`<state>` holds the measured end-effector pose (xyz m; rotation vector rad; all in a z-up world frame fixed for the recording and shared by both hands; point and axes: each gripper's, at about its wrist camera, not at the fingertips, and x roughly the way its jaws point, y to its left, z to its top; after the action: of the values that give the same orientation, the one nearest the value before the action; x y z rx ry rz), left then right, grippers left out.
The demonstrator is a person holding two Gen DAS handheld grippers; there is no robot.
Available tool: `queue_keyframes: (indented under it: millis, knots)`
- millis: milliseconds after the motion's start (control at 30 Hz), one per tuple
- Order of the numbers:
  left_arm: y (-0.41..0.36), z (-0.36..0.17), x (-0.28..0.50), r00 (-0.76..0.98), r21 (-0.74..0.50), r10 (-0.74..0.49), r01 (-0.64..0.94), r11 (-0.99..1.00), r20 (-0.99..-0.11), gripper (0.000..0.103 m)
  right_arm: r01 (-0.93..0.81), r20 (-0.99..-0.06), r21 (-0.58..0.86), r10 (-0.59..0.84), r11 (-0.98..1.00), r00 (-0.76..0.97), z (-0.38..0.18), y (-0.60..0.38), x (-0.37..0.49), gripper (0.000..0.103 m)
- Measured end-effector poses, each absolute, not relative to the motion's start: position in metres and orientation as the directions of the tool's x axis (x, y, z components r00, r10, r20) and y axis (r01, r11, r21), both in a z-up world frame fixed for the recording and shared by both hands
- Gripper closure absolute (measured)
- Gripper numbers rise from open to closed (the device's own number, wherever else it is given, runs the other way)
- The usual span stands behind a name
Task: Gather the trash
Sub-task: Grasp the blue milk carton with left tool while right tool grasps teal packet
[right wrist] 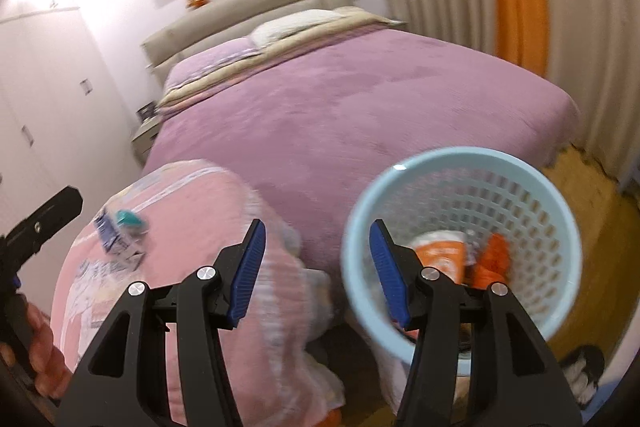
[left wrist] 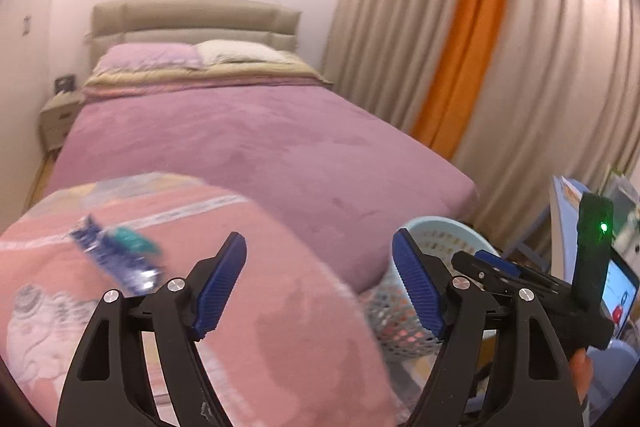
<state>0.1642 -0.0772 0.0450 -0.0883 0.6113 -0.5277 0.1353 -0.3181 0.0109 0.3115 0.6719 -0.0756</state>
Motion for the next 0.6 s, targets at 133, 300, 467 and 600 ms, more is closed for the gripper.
queue_keyframes:
  millis: [133, 300, 467, 600]
  knots:
    - [-0.030, 0.040, 0.178, 0.713, -0.284, -0.448, 0.348, 0.894, -0.539, 0.029, 0.075, -0.617, 0.237, 0.091, 0.969, 0.781, 0.008, -0.277, 0.150, 0.052]
    - [0.015, 0.018, 0.206, 0.708, -0.311, -0.339, 0.176, 0.934, -0.619, 0.029, -0.041, -0.614, 0.199, 0.157, 0.979, 0.773, -0.006, -0.214, 0.171, 0.052]
    - [0.042, -0.005, 0.231, 0.678, -0.374, -0.316, 0.066, 0.925, -0.664, 0.029, -0.113, -0.616, 0.126, 0.167, 0.986, 0.770, -0.027, -0.164, 0.188, 0.052]
    - [0.041, -0.013, 0.251, 0.676, -0.362, -0.281, 0.022, 0.932, -0.681, 0.024, -0.116, -0.633, 0.126, 0.170, 0.985, 0.755, -0.036, -0.150, 0.195, 0.052]
